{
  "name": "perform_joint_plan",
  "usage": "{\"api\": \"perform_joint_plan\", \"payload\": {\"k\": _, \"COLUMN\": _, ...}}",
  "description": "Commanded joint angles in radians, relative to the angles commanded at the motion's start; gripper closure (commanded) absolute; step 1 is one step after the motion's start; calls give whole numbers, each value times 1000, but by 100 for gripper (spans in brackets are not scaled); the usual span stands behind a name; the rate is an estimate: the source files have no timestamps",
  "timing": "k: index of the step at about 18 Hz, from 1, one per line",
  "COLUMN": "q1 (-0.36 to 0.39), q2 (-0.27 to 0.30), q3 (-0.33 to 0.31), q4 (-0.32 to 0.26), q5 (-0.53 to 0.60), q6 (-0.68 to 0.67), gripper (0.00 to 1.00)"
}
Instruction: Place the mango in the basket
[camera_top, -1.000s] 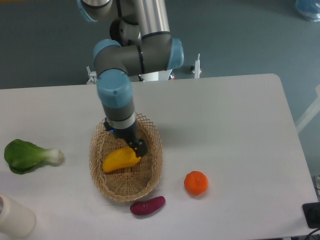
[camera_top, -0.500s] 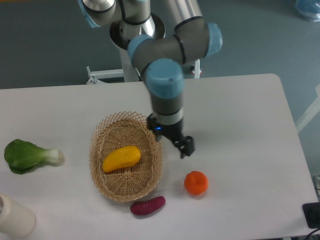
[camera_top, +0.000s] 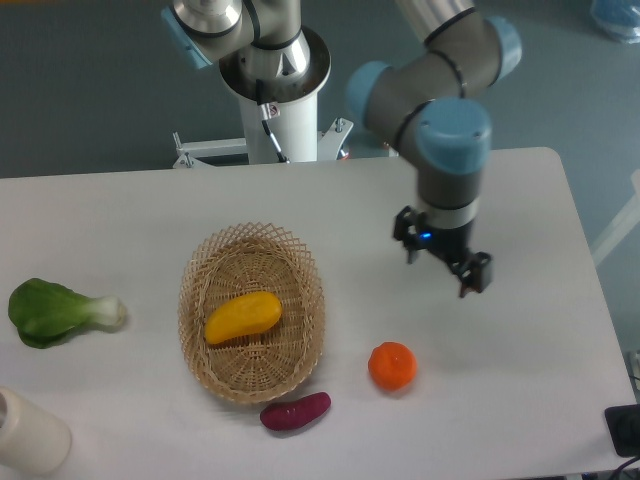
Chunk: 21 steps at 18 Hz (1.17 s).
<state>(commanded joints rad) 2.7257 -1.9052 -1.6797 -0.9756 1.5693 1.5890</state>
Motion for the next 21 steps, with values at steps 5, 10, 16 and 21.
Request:
{"api": "perform_joint_plan", "payload": {"k": 5, "q1": 5, "q2": -5, "q3": -20, "q4": 3, "q5": 5, "q6": 9, "gripper": 0}}
{"api": "perform_joint_plan", "payload": {"k": 10, "q1": 3, "q2": -8, "q3": -21, "q4": 6, "q5": 5, "q6": 8, "gripper": 0}}
{"api": "perform_joint_plan", "payload": {"k": 16, "q1": 2, "q2": -8, "q3": -21, "q4": 8, "q5": 5, "q6": 2, "gripper": 0}}
{"api": "perform_joint_plan", "payload": {"k": 21, "q1": 2, "q2": -9, "q3": -21, "q4": 8, "q5": 5, "q6": 0, "gripper": 0}}
